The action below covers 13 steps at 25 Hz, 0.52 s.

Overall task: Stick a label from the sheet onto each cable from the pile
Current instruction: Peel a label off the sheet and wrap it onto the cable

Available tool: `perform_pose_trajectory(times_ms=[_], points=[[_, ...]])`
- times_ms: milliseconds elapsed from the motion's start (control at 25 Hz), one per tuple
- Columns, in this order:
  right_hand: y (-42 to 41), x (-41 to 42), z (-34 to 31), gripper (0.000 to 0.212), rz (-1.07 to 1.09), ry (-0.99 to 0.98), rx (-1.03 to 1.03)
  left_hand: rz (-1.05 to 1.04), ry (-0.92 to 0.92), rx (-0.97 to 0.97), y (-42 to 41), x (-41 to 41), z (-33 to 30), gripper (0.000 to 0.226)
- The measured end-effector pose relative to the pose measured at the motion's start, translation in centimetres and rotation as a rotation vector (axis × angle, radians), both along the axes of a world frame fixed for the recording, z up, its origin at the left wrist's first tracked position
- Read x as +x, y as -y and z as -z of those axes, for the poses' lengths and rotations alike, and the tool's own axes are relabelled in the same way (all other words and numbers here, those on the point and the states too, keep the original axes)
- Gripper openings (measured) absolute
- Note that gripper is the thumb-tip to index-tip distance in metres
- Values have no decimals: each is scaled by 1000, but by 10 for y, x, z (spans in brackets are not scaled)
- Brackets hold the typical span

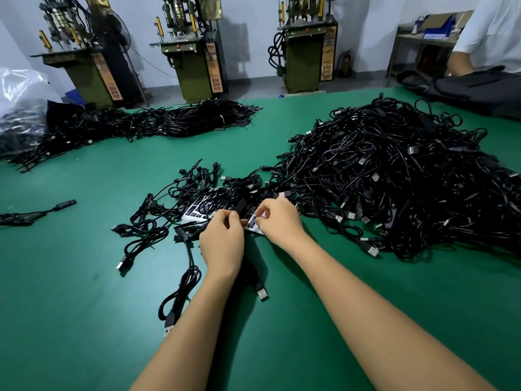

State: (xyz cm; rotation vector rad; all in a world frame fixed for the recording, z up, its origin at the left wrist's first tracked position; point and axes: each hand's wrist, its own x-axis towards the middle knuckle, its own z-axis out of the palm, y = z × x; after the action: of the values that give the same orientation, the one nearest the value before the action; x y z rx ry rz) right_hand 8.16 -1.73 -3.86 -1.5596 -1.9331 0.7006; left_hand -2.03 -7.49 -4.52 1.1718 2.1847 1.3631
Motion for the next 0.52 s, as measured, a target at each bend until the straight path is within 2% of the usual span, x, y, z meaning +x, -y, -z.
perform_pose_trajectory(times_ms=[320,520], points=[[7,-10,2,12,126,-16,55,-11,0,-7,0,0,-1,21],[5,-13,-3,14,114,50,31,-16,2,-9,0,0,0,22]])
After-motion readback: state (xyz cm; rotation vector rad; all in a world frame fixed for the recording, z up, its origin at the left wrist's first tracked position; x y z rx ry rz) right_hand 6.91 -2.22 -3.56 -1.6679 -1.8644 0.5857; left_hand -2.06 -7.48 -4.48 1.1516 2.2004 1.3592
